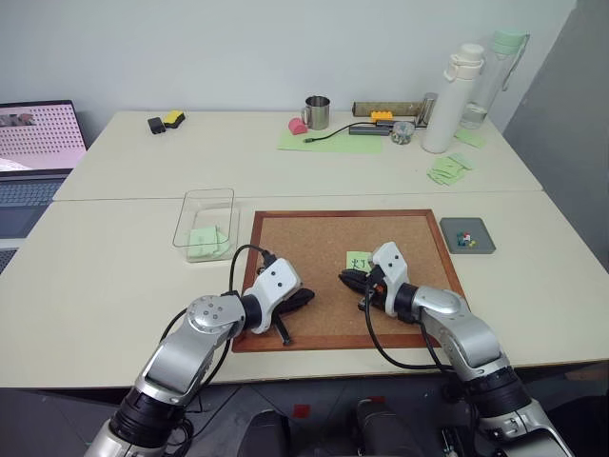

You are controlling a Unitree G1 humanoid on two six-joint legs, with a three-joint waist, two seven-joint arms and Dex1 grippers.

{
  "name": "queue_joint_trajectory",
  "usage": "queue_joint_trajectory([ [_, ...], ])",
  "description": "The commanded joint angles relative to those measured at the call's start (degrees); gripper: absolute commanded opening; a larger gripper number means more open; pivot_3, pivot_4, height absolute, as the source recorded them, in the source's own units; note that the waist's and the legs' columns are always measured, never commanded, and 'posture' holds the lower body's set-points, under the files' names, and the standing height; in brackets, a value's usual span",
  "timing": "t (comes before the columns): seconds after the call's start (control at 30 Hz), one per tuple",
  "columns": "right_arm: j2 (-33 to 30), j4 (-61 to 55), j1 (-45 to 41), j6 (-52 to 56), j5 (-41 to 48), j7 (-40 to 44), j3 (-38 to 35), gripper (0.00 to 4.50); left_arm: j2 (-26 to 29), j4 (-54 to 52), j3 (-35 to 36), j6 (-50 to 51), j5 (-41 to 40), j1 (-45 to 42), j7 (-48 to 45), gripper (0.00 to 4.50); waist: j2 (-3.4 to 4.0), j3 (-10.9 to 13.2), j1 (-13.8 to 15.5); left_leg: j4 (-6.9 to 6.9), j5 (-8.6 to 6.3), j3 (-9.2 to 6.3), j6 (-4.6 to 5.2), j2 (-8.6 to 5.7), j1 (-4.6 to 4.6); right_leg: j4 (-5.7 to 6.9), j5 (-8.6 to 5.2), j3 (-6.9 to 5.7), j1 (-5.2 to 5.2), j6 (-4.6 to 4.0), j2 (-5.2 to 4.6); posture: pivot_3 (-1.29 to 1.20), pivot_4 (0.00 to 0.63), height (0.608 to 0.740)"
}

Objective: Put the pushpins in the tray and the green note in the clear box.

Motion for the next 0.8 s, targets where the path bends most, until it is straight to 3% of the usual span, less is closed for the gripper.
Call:
queue_joint_trajectory([
  [0.03,-0.65,-3.02,0.64,-0.51,1.1,1.43,-1.2,0.05,1.01,1.73,-1.64,2.93,0.54,2.14,-0.47,0.0,0.0,0.0,0.02,0.0,0.0,0.0,0.0,0.0,0.0,0.0,0.0,-0.01,0.0,0.0,0.0,0.0,0.15,0.74],
  [0.3,-3.71,-10.41,-1.86,-0.75,1.5,2.49,-3.24,0.05,0.1,2.98,-1.58,1.69,0.46,1.12,-0.11,0.0,0.01,0.03,0.24,-0.01,0.0,0.0,-0.01,-0.02,-0.05,-0.02,-0.01,0.0,-0.04,-0.01,-0.02,0.0,0.15,0.74],
  [0.47,-7.81,-11.27,-3.28,-2.8,-1.39,4.43,-2.36,0.05,-6.17,4.87,4.71,3.51,-5.07,-2.21,2.69,0.0,-0.06,0.0,0.85,0.03,0.0,0.01,-0.01,-0.03,-0.01,-0.01,0.0,-0.04,0.01,0.0,-0.02,0.0,0.15,0.74],
  [0.6,-13.03,-10.64,-3.66,-8.77,-5.6,7.86,-0.76,0.0,-14.5,2.64,17.13,16.45,-22.13,-6.36,4.19,0.68,-0.25,0.13,1.39,0.13,0.0,0.09,-0.01,-0.1,-0.12,0.0,0.02,-0.1,-0.03,0.05,-0.09,0.0,0.15,0.74],
  [0.8,-17.08,-11.3,-3.46,-16.23,-8.87,10.76,-0.26,0.0,-20.37,5.62,27.36,25.92,-33.36,-13.92,10.5,1.8,-0.45,0.27,1.23,0.1,0.0,0.04,-0.01,-0.1,-0.17,-0.04,0.03,-0.18,-0.02,0.07,-0.02,0.0,0.15,0.74],
])
